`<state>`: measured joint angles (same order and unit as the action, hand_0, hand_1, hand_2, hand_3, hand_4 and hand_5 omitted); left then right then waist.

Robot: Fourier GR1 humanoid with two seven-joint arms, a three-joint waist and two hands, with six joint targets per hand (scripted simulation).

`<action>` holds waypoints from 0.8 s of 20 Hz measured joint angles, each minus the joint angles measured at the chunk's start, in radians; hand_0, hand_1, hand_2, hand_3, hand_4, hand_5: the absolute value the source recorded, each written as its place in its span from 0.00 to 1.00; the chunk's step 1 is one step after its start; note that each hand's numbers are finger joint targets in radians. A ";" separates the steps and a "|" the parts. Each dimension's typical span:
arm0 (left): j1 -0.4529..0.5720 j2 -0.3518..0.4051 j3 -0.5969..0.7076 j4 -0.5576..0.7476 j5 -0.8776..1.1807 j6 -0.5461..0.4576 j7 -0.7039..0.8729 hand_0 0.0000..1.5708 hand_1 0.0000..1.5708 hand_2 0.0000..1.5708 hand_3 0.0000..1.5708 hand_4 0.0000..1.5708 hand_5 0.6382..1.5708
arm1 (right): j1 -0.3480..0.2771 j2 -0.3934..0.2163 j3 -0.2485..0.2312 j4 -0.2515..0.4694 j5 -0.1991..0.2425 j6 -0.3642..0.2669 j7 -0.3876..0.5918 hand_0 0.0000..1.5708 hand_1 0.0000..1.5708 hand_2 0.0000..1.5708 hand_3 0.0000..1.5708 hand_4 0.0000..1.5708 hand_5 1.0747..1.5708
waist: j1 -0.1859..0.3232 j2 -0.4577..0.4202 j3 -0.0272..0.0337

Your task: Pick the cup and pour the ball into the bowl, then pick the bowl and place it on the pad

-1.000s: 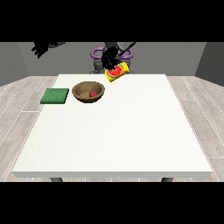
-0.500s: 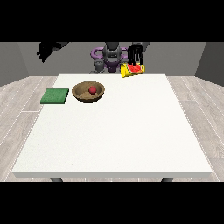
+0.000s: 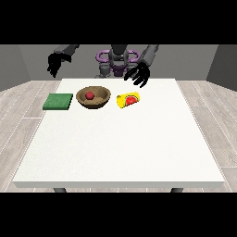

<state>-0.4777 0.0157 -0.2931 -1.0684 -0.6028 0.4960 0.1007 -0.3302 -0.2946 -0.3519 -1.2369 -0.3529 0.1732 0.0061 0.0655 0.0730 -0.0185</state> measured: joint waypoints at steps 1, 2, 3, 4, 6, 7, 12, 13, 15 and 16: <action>0.031 -0.003 -0.008 -0.032 0.075 -0.001 -0.039 0.00 0.00 0.00 0.00 0.57 0.89 | -0.005 0.009 0.008 -0.005 0.007 -0.007 -0.005 0.00 0.00 0.00 0.11 0.36 1.00 | 0.001 0.013 0.0011; 0.054 -0.006 -0.009 -0.060 0.145 -0.011 -0.080 0.00 0.00 0.00 0.00 0.57 0.88 | -0.011 0.020 0.015 -0.010 0.012 -0.018 -0.007 0.00 0.00 0.00 0.00 0.37 0.99 | 0.003 0.026 0.0027; 0.082 -0.008 -0.012 -0.087 0.207 -0.030 -0.127 0.00 0.00 0.00 0.00 0.57 0.88 | -0.013 0.029 0.017 -0.012 0.018 -0.030 -0.014 0.00 0.00 0.00 0.00 0.35 0.99 | 0.014 0.039 0.0046; 0.108 -0.010 -0.010 -0.109 0.265 -0.050 -0.177 0.00 0.00 0.00 0.00 0.58 0.87 | -0.014 0.033 0.018 -0.015 0.025 -0.043 -0.019 0.00 0.00 0.00 0.00 0.33 0.99 | 0.024 0.051 0.0065; 0.158 -0.008 -0.009 -0.146 0.352 -0.109 -0.267 0.00 0.00 0.00 0.00 0.57 0.87 | -0.006 0.049 0.015 -0.009 0.039 -0.068 -0.047 0.00 0.00 0.00 0.00 0.32 0.99 | 0.053 0.067 0.0102; 0.180 -0.009 -0.004 -0.155 0.385 -0.134 -0.312 0.00 0.00 0.00 0.00 0.57 0.87 | -0.001 0.060 0.016 -0.006 0.046 -0.079 -0.063 0.00 0.00 0.00 0.00 0.32 0.99 | 0.062 0.077 0.0117; 0.238 -0.003 0.011 -0.196 0.468 -0.227 -0.412 0.00 0.00 0.00 0.00 0.59 0.86 | -0.005 0.098 0.031 0.090 0.092 -0.117 -0.156 0.00 0.00 0.00 0.00 0.32 1.00 | 0.086 0.091 0.0165; 0.243 0.003 0.024 -0.196 0.477 -0.241 -0.419 0.00 0.00 0.00 0.00 0.59 0.86 | -0.007 0.109 0.041 0.113 0.102 -0.122 -0.177 0.00 0.00 0.00 0.00 0.30 1.00 | 0.079 0.085 0.0170; 0.261 0.002 0.033 -0.193 0.483 -0.255 -0.448 0.00 0.00 0.00 0.00 0.59 0.86 | -0.025 0.109 0.043 0.174 0.107 -0.115 -0.215 0.00 0.00 0.00 0.00 0.27 1.00 | 0.072 0.085 0.0177; 0.258 0.001 0.041 -0.195 0.484 -0.260 -0.446 0.00 0.00 0.00 0.00 0.59 0.85 | -0.042 0.104 0.043 0.211 0.108 -0.111 -0.232 0.00 0.00 0.00 0.00 0.27 1.00 | 0.068 0.085 0.0181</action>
<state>-0.2193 0.0165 -0.2518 -1.2630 -0.1191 0.2359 -0.3451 -0.3721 -0.1906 -0.3086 -1.0260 -0.2448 0.0625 -0.2255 0.1337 0.1580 -0.0004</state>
